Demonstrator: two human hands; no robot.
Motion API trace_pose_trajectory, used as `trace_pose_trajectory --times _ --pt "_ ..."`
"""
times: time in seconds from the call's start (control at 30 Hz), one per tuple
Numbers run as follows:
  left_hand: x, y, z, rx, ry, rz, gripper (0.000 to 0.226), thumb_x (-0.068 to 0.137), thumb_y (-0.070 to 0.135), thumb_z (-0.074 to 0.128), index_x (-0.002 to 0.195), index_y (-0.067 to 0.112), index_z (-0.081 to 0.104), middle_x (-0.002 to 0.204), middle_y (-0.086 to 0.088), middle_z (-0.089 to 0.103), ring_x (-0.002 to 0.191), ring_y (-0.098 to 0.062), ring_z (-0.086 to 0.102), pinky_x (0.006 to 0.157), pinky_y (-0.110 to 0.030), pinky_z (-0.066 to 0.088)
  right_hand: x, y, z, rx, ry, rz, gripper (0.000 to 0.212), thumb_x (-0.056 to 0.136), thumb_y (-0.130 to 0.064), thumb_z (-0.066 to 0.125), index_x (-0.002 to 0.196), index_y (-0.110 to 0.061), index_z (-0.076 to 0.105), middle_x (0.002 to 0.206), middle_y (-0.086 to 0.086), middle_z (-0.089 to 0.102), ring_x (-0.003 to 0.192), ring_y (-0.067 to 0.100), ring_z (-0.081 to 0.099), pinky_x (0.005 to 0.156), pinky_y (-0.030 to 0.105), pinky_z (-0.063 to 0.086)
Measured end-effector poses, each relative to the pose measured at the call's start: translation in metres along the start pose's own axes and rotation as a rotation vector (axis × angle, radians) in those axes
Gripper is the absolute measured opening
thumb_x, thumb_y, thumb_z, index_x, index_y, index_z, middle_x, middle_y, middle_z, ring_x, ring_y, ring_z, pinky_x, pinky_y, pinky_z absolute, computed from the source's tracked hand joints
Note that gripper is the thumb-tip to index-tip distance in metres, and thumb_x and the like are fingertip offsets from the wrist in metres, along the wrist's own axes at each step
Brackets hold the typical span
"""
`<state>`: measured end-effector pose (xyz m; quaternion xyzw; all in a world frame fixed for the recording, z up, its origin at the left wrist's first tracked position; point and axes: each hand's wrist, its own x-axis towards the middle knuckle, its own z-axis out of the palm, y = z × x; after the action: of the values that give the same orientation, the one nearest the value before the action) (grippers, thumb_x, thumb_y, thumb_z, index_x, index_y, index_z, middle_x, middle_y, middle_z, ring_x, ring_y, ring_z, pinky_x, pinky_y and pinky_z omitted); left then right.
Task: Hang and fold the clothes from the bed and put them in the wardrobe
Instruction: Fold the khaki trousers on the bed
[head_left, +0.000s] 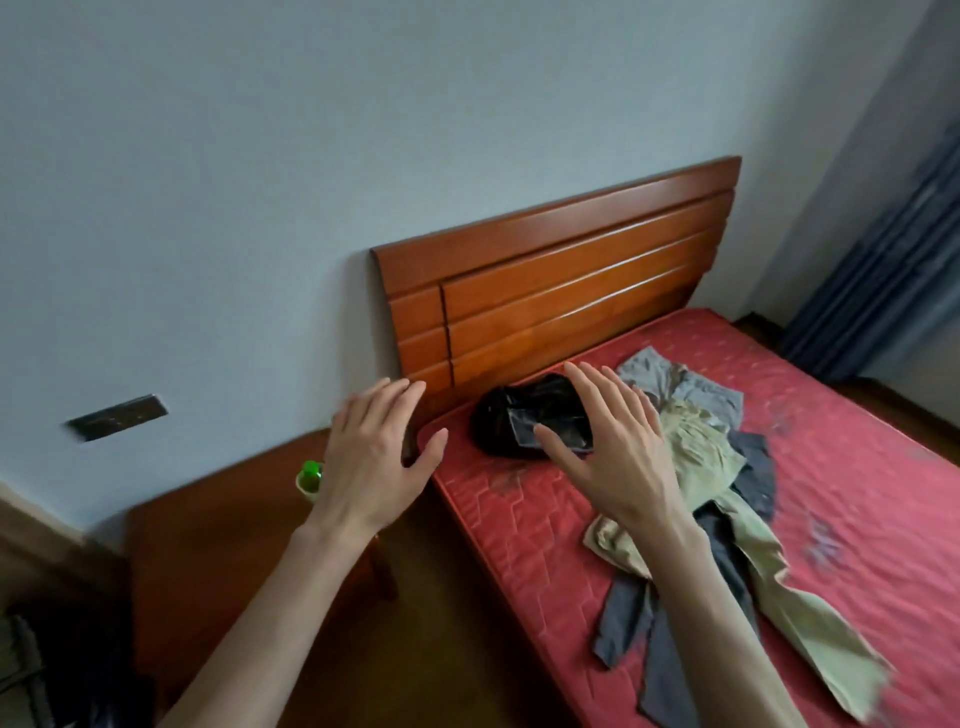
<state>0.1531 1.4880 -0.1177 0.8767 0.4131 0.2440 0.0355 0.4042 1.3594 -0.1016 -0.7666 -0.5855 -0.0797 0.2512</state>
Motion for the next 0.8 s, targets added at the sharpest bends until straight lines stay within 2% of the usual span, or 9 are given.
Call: trace_pose_trajectory --times 0.1,0.2,0.4,0.53,0.8 --pt "0.001 0.046 0.017 -0.023 -0.02 0.057 0.066 0.101 0.063 0.038 0.149 0.019 0.05 0.15 -0.002 0.053 0.145 -0.022 0.041 0.118 -0.047 0.035 -0.03 0.04 -0.017 -0.034 0.009 0.068 0.078 0.096 -0.071 0.044 0.159 -0.028 0.034 0.162 -0.004 0.042 0.154 0.018 0.029 0.124 0.048 0.027" --pt "0.0 0.086 0.035 -0.061 -0.052 0.13 0.067 0.101 0.063 0.038 0.15 0.018 0.049 0.151 -0.003 0.052 0.146 -0.021 0.039 0.121 -0.048 0.032 -0.058 0.074 -0.034 -0.043 0.033 0.133 0.078 0.096 -0.071 0.045 0.159 -0.027 0.035 0.161 -0.004 0.042 0.153 0.02 0.032 0.123 0.048 0.028" --pt "0.02 0.154 0.066 -0.117 -0.071 0.27 0.066 0.1 0.061 0.041 0.149 0.017 0.05 0.15 -0.003 0.052 0.146 -0.02 0.04 0.122 -0.046 0.03 -0.102 0.129 -0.063 -0.111 0.088 0.294 0.078 0.095 -0.071 0.045 0.159 -0.027 0.037 0.161 -0.004 0.042 0.154 0.021 0.03 0.126 0.044 0.022" --pt "0.037 0.188 0.094 -0.187 -0.078 0.347 0.064 0.1 0.057 0.047 0.148 0.015 0.051 0.149 -0.004 0.053 0.146 -0.02 0.041 0.121 -0.047 0.031 -0.121 0.16 -0.073 -0.158 0.109 0.412 0.076 0.096 -0.069 0.048 0.159 -0.028 0.035 0.163 -0.007 0.04 0.155 0.019 0.027 0.127 0.046 0.019" --pt "0.097 0.239 0.162 -0.299 -0.134 0.461 0.063 0.099 0.057 0.048 0.147 0.016 0.052 0.151 -0.002 0.053 0.147 -0.018 0.039 0.122 -0.047 0.031 -0.119 0.218 -0.074 -0.203 0.146 0.62 0.078 0.096 -0.071 0.041 0.16 -0.029 0.031 0.164 -0.007 0.037 0.156 0.017 0.024 0.127 0.048 0.02"
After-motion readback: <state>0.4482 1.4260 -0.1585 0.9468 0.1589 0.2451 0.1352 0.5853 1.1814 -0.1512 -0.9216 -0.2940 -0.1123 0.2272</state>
